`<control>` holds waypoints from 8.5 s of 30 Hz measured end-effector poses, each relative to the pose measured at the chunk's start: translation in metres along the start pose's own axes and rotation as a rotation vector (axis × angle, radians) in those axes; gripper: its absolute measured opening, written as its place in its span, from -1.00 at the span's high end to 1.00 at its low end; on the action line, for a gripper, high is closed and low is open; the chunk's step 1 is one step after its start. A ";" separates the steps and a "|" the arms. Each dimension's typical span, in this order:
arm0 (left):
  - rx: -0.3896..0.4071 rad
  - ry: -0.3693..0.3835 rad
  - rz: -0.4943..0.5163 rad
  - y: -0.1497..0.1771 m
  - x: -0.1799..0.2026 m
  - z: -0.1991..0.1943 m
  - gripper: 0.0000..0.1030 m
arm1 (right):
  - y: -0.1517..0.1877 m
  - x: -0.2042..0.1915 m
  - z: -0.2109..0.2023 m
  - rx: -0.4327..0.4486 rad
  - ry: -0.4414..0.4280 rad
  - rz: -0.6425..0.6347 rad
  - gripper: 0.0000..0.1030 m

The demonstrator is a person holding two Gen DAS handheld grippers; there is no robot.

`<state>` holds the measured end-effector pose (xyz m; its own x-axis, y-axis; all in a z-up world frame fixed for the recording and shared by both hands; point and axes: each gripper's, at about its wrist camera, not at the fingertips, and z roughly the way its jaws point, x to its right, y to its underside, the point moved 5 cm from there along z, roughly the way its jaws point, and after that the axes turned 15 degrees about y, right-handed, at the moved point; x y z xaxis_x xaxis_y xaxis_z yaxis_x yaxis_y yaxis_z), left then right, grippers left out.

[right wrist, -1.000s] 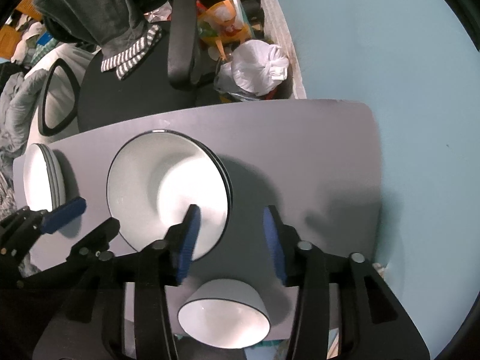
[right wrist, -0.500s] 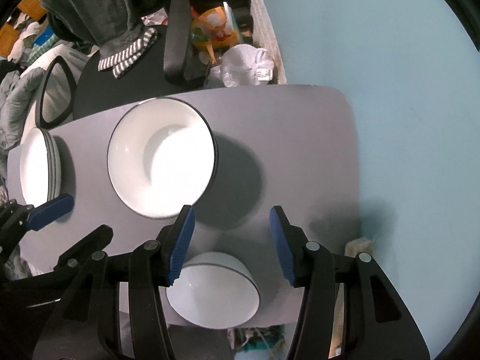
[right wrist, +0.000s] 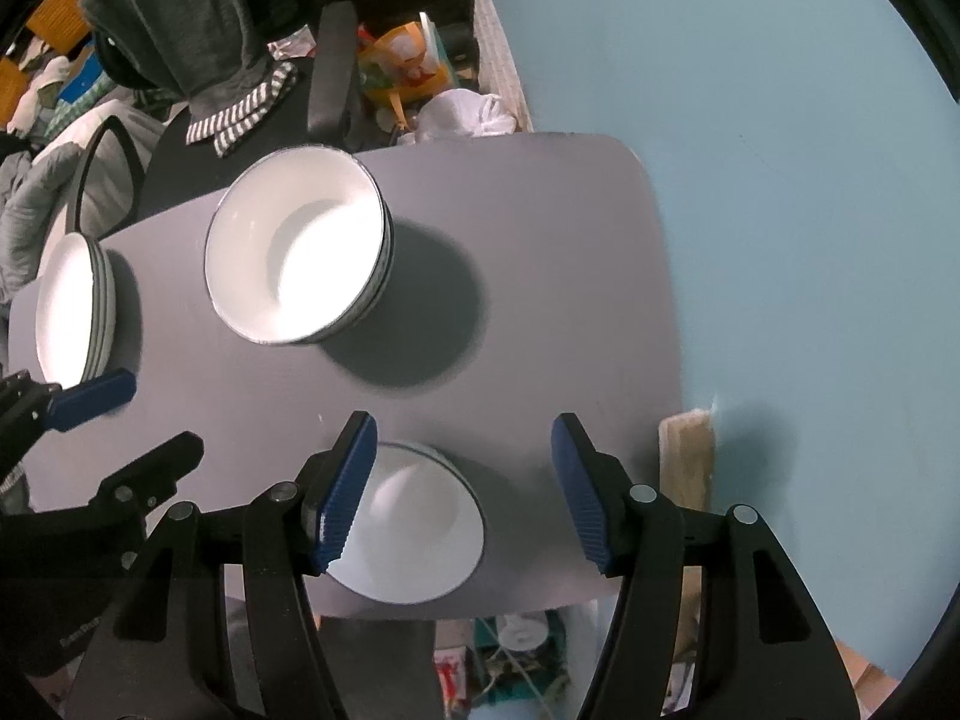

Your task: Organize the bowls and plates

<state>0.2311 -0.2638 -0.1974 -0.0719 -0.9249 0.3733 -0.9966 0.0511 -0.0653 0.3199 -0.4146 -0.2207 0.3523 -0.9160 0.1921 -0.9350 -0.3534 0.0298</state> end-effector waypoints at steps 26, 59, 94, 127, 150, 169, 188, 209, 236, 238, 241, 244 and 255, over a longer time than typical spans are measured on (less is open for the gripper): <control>-0.084 0.071 0.022 0.028 0.018 0.044 -0.12 | 0.057 0.013 0.037 -0.074 -0.068 0.121 -0.18; -0.145 0.101 -0.070 0.041 -0.004 0.113 -0.12 | 0.079 -0.001 0.115 -0.148 -0.152 0.154 0.15; -0.236 0.128 -0.096 0.055 -0.004 0.109 0.79 | 0.046 -0.016 0.104 -0.191 -0.188 0.143 0.87; -0.104 0.155 -0.123 -0.008 0.012 0.040 0.79 | 0.003 0.005 0.039 -0.086 -0.165 0.090 0.87; 0.005 0.123 -0.179 -0.057 -0.027 -0.010 0.79 | -0.059 -0.029 0.005 -0.027 -0.172 0.009 0.87; -0.022 0.079 -0.239 -0.082 -0.062 0.014 0.79 | -0.096 -0.051 0.029 -0.081 -0.183 -0.040 0.87; -0.069 0.019 -0.242 -0.079 -0.065 0.034 0.78 | -0.094 -0.056 0.046 -0.131 -0.173 -0.059 0.80; -0.027 -0.033 -0.187 -0.081 -0.064 0.018 0.53 | -0.095 -0.060 0.039 -0.131 -0.164 -0.072 0.41; 0.047 0.015 -0.196 -0.067 -0.059 -0.020 0.38 | -0.090 -0.051 -0.001 0.006 -0.074 -0.092 -0.15; 0.050 0.019 -0.200 -0.066 -0.059 -0.023 0.38 | -0.090 -0.051 -0.004 0.013 -0.076 -0.088 -0.15; 0.052 0.023 -0.202 -0.063 -0.059 -0.027 0.38 | -0.088 -0.049 -0.010 0.024 -0.080 -0.082 -0.15; 0.055 0.021 -0.202 -0.062 -0.059 -0.029 0.27 | -0.088 -0.047 -0.015 0.035 -0.083 -0.080 -0.15; 0.055 0.016 -0.226 -0.059 -0.070 -0.026 0.08 | -0.081 -0.035 -0.008 0.042 -0.098 -0.074 -0.23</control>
<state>0.2939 -0.1925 -0.1959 0.1522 -0.9043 0.3987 -0.9836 -0.1782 -0.0287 0.3833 -0.3521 -0.2220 0.4242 -0.9007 0.0943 -0.9047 -0.4261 -0.0008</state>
